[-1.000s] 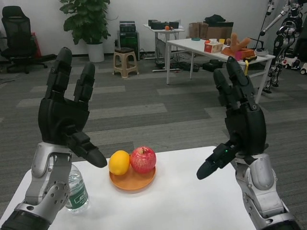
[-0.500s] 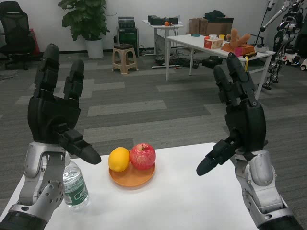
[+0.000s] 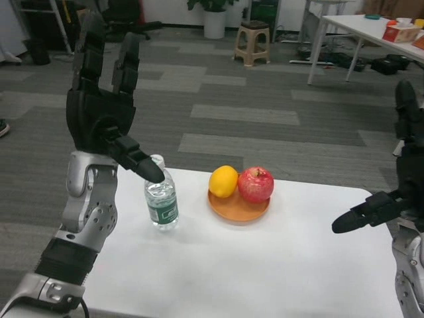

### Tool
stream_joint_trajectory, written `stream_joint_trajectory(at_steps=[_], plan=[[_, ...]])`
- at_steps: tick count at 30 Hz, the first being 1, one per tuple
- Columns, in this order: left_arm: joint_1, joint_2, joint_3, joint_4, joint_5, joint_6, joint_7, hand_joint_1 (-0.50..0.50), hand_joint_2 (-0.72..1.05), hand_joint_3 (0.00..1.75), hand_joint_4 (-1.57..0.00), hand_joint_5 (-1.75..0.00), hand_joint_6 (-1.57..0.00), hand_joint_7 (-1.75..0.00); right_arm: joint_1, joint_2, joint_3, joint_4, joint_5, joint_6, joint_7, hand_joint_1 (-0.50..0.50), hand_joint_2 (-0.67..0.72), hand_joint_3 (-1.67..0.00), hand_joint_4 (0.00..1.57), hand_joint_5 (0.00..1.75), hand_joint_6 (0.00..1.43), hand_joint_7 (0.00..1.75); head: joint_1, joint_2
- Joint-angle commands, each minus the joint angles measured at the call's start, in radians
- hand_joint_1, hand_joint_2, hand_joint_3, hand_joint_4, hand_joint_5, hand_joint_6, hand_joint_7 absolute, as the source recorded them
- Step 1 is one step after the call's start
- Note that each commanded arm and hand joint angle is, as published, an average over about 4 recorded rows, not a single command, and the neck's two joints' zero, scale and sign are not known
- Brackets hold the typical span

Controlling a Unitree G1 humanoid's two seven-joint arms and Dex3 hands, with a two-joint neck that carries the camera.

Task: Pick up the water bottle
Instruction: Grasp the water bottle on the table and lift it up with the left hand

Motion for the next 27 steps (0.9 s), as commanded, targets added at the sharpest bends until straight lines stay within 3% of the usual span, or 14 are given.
stream_joint_trajectory(at_steps=[1,7,13,18,23,27], plan=[[0.032,0.007,0.041,-0.032,0.014,0.019,0.010,-0.38,-0.37,0.09,0.00,-0.10,0.00,0.00,-0.019,-0.010,-0.002,0.013,0.009,-0.007,-0.003,-0.46,0.66,0.00,0.00,0.00,0.00,0.00,0.024,-0.020],[0.083,0.008,0.123,-0.089,0.016,0.084,0.009,-0.45,-0.33,0.09,0.00,-0.10,0.00,0.00,-0.022,-0.008,-0.007,0.026,0.009,-0.009,-0.004,-0.46,0.66,0.00,0.00,0.00,0.00,0.00,0.024,-0.040],[0.219,0.069,0.281,-0.190,0.014,0.283,-0.031,-0.50,-0.10,0.04,0.00,-0.10,0.00,0.00,-0.031,-0.002,-0.015,0.050,0.008,-0.009,-0.004,-0.46,0.66,0.00,0.00,0.00,0.00,0.00,0.041,-0.054],[0.300,0.083,0.400,-0.245,0.011,0.418,-0.063,-0.50,-0.17,0.09,0.00,-0.10,0.00,0.00,-0.045,-0.003,-0.012,0.070,0.008,-0.009,-0.004,-0.46,0.66,0.00,0.00,0.00,0.00,0.00,0.064,-0.055],[0.323,0.049,0.469,-0.252,0.066,0.487,-0.073,-0.50,-0.37,0.02,0.00,-0.10,0.00,0.00,-0.067,-0.004,0.003,0.101,0.008,-0.009,-0.003,-0.46,0.66,0.00,0.00,0.00,0.00,0.00,0.067,-0.040],[0.302,0.007,0.488,-0.217,0.126,0.509,-0.099,-0.50,-0.35,0.04,0.00,-0.10,0.00,0.00,-0.072,-0.003,0.007,0.110,0.008,-0.009,-0.003,-0.46,0.66,0.00,0.00,0.00,0.00,0.00,0.060,-0.041]])
